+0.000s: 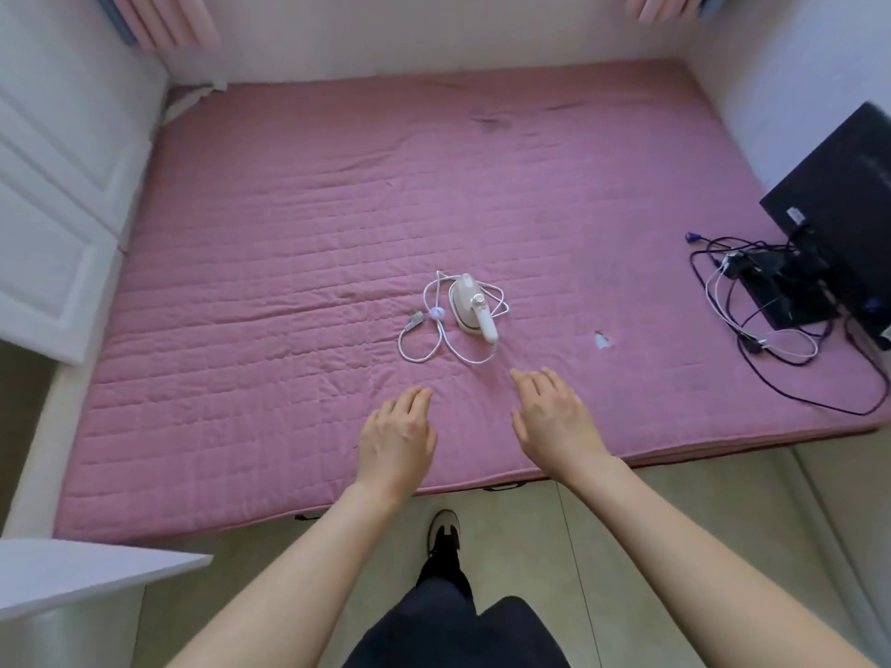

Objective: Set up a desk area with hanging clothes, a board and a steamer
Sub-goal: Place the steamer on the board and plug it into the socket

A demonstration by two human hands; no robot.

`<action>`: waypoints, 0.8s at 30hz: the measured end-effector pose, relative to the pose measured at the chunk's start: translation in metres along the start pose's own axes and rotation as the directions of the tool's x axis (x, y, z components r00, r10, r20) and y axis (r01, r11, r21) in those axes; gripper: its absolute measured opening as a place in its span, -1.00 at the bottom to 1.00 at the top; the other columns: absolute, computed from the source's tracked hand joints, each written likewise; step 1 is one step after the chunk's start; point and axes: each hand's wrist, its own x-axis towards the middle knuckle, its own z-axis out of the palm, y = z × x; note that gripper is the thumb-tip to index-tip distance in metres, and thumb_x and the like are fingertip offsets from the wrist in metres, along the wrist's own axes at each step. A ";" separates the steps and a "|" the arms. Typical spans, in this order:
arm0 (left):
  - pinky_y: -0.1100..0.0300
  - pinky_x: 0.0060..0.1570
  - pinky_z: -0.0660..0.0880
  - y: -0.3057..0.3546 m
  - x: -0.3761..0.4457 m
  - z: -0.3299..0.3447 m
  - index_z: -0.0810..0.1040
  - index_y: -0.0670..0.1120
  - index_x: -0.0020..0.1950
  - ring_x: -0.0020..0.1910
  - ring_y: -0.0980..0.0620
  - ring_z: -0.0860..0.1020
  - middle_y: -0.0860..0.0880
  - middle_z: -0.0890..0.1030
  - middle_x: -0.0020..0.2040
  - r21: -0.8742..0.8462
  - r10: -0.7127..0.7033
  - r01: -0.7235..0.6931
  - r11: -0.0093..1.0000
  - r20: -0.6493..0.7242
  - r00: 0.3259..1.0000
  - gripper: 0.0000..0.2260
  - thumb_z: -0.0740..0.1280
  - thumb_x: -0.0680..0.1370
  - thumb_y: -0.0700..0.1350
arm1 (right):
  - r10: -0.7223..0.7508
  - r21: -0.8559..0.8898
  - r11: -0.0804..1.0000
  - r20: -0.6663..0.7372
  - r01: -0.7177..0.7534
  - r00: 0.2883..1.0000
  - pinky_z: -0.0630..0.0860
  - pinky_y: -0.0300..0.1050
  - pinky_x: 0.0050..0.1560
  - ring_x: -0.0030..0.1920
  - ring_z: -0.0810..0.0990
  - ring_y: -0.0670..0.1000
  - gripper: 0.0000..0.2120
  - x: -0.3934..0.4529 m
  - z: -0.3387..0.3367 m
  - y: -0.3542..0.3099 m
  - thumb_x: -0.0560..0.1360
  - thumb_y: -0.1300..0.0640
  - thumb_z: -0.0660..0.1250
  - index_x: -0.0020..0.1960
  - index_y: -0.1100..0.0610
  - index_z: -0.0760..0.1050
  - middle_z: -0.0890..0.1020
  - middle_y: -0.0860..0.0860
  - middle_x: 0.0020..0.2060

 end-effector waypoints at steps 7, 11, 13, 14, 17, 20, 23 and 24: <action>0.04 -0.23 0.55 -0.008 0.071 0.018 0.60 -0.17 0.13 -0.14 -0.15 0.62 -0.09 0.65 0.04 0.059 -0.024 0.021 0.998 0.059 0.998 -0.62 0.45 0.32 -0.22 | -0.027 -0.044 0.999 0.038 0.029 0.999 0.27 -0.03 0.35 0.39 0.31 0.15 -0.54 0.071 0.006 0.023 0.56 0.08 0.16 0.43 0.17 0.28 0.46 0.07 0.28; 0.03 -0.13 0.54 -0.015 0.095 0.041 0.57 -0.16 0.16 -0.06 -0.16 0.59 -0.08 0.63 0.09 0.048 -0.116 0.111 0.993 0.146 0.982 -0.69 0.37 0.42 -0.19 | -0.059 -0.056 0.996 0.088 0.064 0.994 0.28 -0.06 0.36 0.39 0.28 0.12 -0.54 0.109 0.015 0.041 0.56 0.07 0.12 0.44 0.15 0.26 0.40 0.04 0.32; 0.03 -0.14 0.53 -0.019 0.107 0.054 0.57 -0.15 0.15 -0.07 -0.16 0.58 -0.08 0.62 0.07 0.045 -0.160 0.154 0.987 0.163 0.974 -0.72 0.36 0.44 -0.19 | -0.059 -0.057 0.996 0.103 0.065 0.993 0.30 -0.05 0.33 0.40 0.27 0.12 -0.56 0.133 0.020 0.051 0.57 0.07 0.12 0.43 0.14 0.27 0.40 0.04 0.31; 0.03 -0.18 0.53 -0.021 0.113 0.060 0.58 -0.15 0.12 -0.10 -0.16 0.59 -0.08 0.63 0.03 0.046 -0.176 0.170 0.984 0.172 0.969 -0.73 0.37 0.43 -0.20 | -0.061 -0.055 0.996 0.110 0.067 0.992 0.31 -0.05 0.32 0.39 0.28 0.11 -0.56 0.146 0.023 0.056 0.57 0.06 0.12 0.42 0.13 0.27 0.41 0.03 0.30; 0.02 -0.27 0.52 -0.026 0.136 0.084 0.59 -0.17 0.04 -0.16 -0.17 0.58 -0.09 0.63 -0.04 0.068 -0.231 0.222 0.973 0.195 0.953 -0.78 0.38 0.40 -0.21 | -0.086 -0.053 0.994 0.138 0.094 0.987 0.36 -0.05 0.25 0.33 0.32 0.11 -0.61 0.188 0.034 0.072 0.56 0.08 0.12 0.37 0.12 0.31 0.43 0.03 0.26; -0.03 -0.18 0.50 -0.030 0.158 0.113 0.57 -0.18 0.09 -0.05 -0.19 0.56 -0.12 0.61 0.02 0.047 -0.325 0.322 0.945 0.213 0.921 -0.79 0.32 0.47 -0.19 | -0.118 -0.023 0.992 0.161 0.123 0.980 0.40 -0.02 0.16 0.25 0.36 0.12 -0.66 0.222 0.048 0.086 0.55 0.10 0.13 0.30 0.13 0.35 0.46 0.04 0.20; -0.02 -0.02 0.46 -0.032 0.182 0.143 0.50 -0.15 0.21 0.11 -0.17 0.51 -0.11 0.55 0.14 0.048 -0.390 0.391 0.919 0.263 0.882 -0.73 0.22 0.54 -0.13 | -0.141 -0.024 0.989 0.176 0.147 0.974 0.40 -0.04 0.13 0.22 0.38 0.12 -0.69 0.249 0.065 0.102 0.55 0.12 0.12 0.27 0.14 0.37 0.48 0.04 0.17; -0.02 0.02 0.44 -0.034 0.191 0.153 0.48 -0.14 0.24 0.15 -0.15 0.49 -0.10 0.54 0.17 0.054 -0.416 0.418 0.907 0.269 0.869 -0.72 0.20 0.56 -0.12 | -0.148 -0.022 0.988 0.177 0.154 0.973 0.41 -0.04 0.11 0.21 0.38 0.12 -0.70 0.257 0.072 0.106 0.55 0.12 0.12 0.26 0.13 0.37 0.48 0.04 0.16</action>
